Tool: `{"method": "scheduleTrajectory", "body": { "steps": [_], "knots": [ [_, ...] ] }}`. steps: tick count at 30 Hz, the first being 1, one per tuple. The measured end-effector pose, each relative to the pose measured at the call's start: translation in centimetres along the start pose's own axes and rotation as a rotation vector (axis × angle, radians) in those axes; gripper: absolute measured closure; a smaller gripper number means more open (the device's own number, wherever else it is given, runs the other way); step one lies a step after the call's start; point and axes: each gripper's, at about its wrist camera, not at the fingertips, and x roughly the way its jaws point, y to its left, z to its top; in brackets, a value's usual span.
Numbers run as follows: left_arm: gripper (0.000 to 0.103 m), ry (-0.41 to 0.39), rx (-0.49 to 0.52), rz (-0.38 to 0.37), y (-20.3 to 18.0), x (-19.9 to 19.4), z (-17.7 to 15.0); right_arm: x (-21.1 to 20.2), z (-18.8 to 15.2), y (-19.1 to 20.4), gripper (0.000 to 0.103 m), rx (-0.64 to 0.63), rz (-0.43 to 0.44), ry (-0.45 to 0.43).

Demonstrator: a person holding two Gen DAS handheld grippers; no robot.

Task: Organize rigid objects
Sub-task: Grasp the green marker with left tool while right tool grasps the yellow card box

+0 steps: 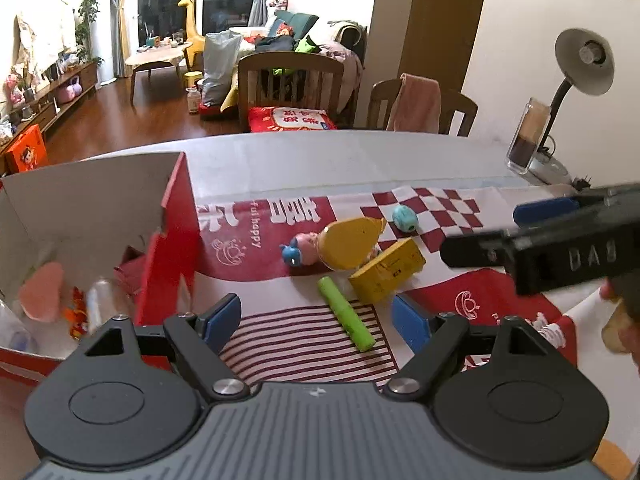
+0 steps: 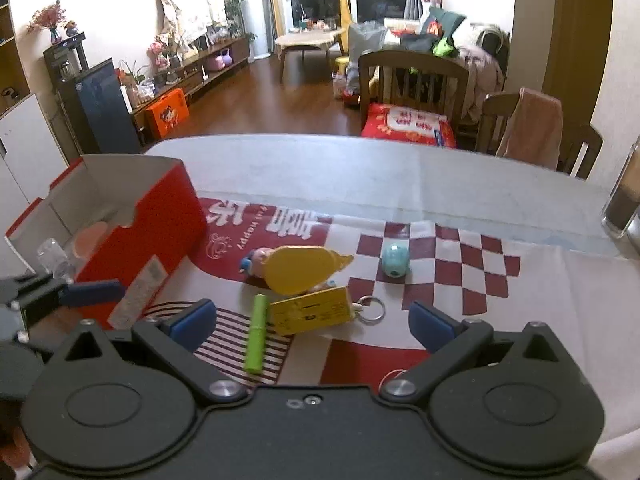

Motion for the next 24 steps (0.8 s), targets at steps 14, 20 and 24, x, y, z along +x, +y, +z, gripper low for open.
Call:
{"method": "scheduleTrajectory", "body": {
  "steps": [14,20,24],
  "knots": [
    [0.02,0.054,-0.041,0.115,-3.1,6.3,-1.9,7.0,0.1,-0.4,0.003,-0.025,0.002,0.136],
    [0.021,0.057,-0.036,0.165,-3.7,8.2,-1.9,9.0,0.3,0.0,0.008,-0.051,-0.012,0.172],
    [0.021,0.065,-0.04,0.196,-4.1,9.1,-2.0,9.7,0.2,0.2,0.014,-0.063,-0.016,0.191]
  ]
}}
